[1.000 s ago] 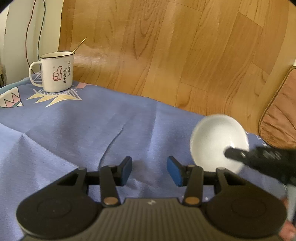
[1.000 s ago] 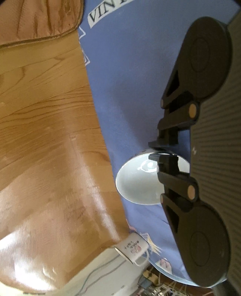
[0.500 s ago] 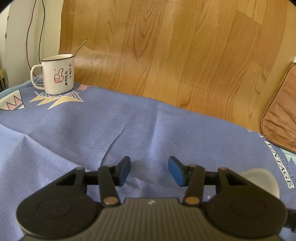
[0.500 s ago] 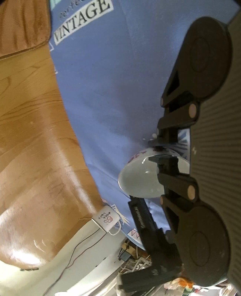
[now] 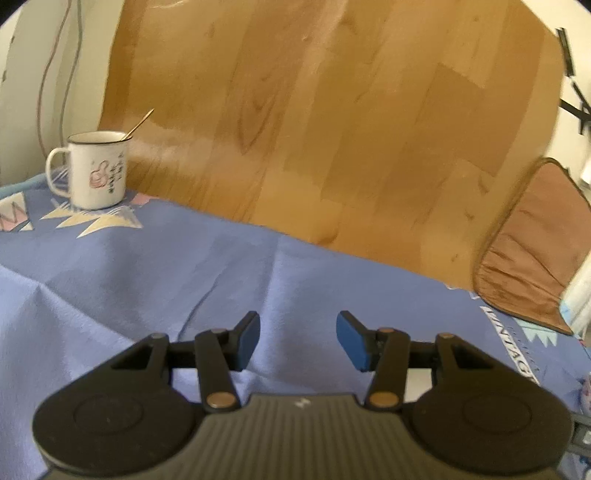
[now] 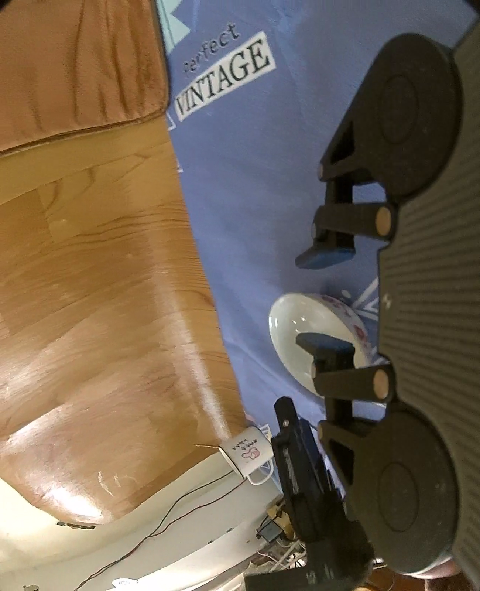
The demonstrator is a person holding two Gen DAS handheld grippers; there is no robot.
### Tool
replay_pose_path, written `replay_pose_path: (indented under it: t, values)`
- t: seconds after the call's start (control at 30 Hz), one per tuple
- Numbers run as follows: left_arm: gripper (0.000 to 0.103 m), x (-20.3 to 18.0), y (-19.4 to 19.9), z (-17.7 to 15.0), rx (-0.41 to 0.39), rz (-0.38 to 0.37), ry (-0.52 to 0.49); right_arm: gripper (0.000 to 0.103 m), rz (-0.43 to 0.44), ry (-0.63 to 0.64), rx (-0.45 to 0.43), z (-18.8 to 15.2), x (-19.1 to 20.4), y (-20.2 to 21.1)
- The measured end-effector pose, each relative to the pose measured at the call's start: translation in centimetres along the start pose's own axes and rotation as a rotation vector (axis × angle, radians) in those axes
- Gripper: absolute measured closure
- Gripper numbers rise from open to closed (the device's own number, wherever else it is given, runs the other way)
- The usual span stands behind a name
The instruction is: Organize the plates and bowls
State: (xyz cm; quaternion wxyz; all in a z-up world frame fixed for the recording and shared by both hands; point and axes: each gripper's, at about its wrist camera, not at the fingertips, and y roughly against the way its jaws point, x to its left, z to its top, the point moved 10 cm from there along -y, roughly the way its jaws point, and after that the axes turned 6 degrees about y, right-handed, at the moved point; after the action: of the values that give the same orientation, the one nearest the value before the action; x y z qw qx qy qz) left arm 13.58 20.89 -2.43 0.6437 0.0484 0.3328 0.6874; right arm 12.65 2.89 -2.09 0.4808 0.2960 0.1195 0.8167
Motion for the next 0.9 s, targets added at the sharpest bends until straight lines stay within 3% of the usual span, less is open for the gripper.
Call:
replay_pose_path:
  t: [0.4, 0.67, 0.9]
  values:
    - [0.055, -2.0, -0.2, -1.3, 0.084, -0.133, -0.004, 0.06, -0.017, 0.01, -0.03, -0.4, -0.4, -0.3]
    - [0.055, -2.4, -1.0, -2.5, 0.142, -0.114, -0.032, 0.06, -0.006, 0.049, -0.003, -0.6, 0.1, -1.4]
    - [0.055, -1.9, -2.1, -3.5, 0.198, -0.097, -0.024, 0.06, -0.005, 0.005, 0.025, -1.1, -0.7, -1.9]
